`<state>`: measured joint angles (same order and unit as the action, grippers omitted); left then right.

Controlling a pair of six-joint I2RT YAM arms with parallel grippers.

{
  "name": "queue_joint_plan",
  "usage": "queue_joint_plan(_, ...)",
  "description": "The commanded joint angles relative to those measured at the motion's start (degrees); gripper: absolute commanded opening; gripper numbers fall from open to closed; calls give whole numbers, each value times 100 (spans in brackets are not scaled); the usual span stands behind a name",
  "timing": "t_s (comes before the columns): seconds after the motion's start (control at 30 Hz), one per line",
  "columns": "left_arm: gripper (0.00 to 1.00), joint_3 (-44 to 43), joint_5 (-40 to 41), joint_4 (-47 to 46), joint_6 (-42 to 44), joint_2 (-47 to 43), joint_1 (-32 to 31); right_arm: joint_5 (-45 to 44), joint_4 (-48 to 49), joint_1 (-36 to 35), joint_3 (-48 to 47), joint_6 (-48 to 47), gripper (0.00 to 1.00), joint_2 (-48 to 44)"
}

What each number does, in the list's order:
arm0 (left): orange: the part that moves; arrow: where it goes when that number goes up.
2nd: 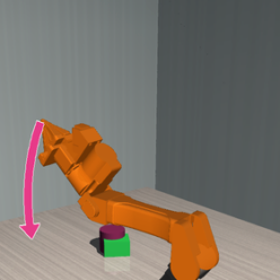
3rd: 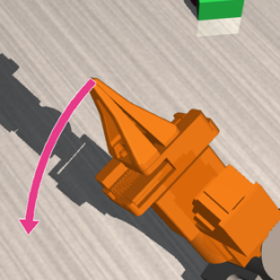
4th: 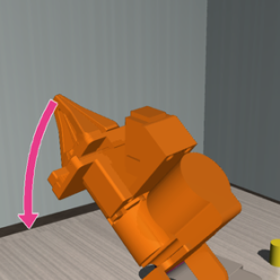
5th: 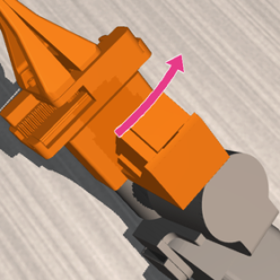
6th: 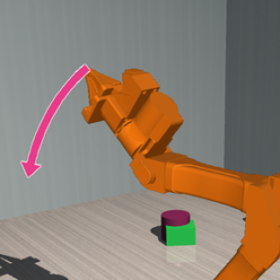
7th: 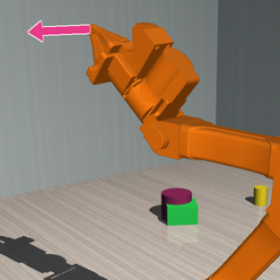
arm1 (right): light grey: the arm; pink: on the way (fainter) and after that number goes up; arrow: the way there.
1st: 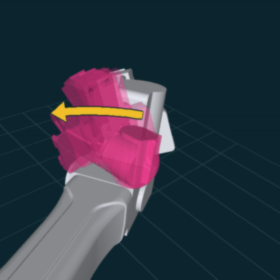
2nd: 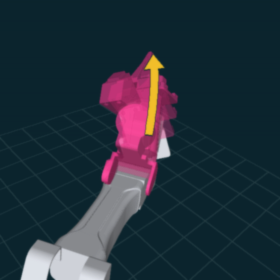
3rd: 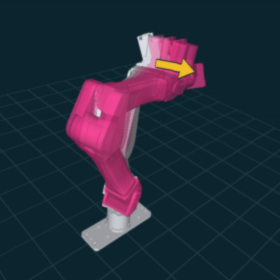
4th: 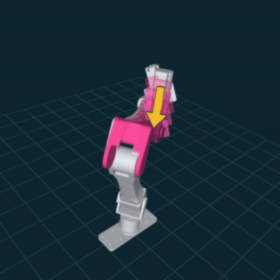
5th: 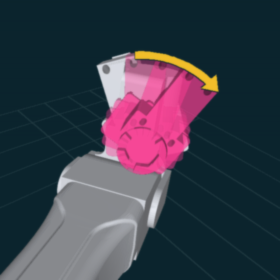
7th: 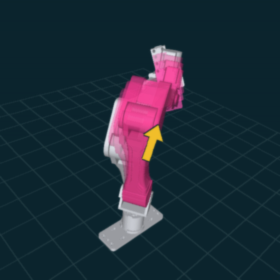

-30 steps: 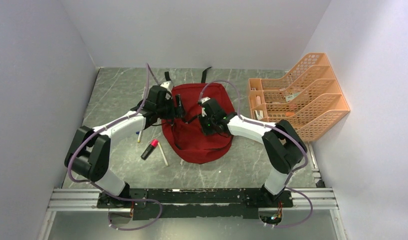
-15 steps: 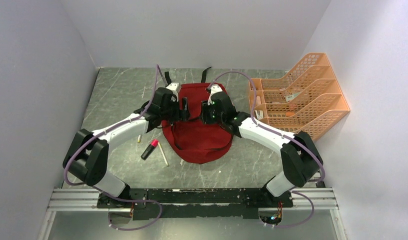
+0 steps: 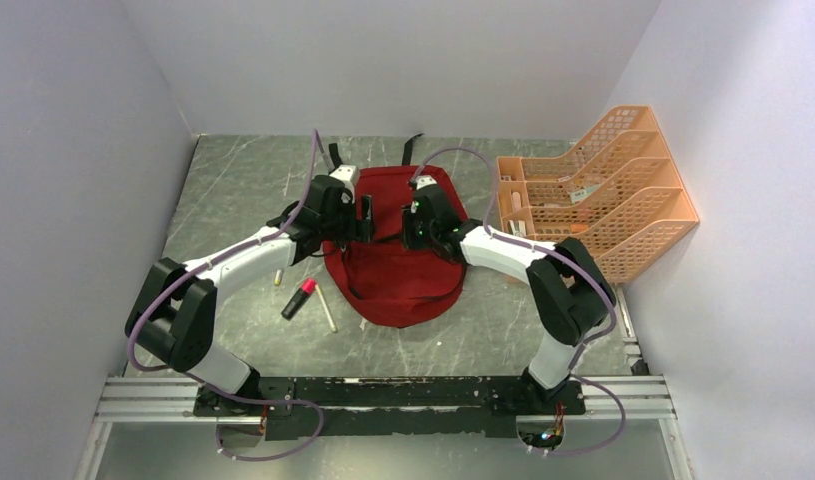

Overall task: Pack the student bag
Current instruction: Unzip the student bag at the center of the board, then adjust the student bag at the center of the board.

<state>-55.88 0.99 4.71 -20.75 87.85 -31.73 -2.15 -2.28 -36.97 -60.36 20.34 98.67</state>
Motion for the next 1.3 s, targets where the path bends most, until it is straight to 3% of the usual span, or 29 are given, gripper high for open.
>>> queue_joint_plan(0.0,78,-138,90,55,26,-21,-22,125,379,4,-34,54,30,179)
queue_joint_plan(0.5,78,-11,81,34,-115,-48,-26,778,675,-107,297,563,35,298)
queue_joint_plan(0.77,78,190,-39,-41,-306,-131,-25,326,1211,-144,474,592,37,554)
queue_joint_plan(1.27,78,788,239,-16,-727,-594,-26,31,2761,-127,-256,469,40,919)
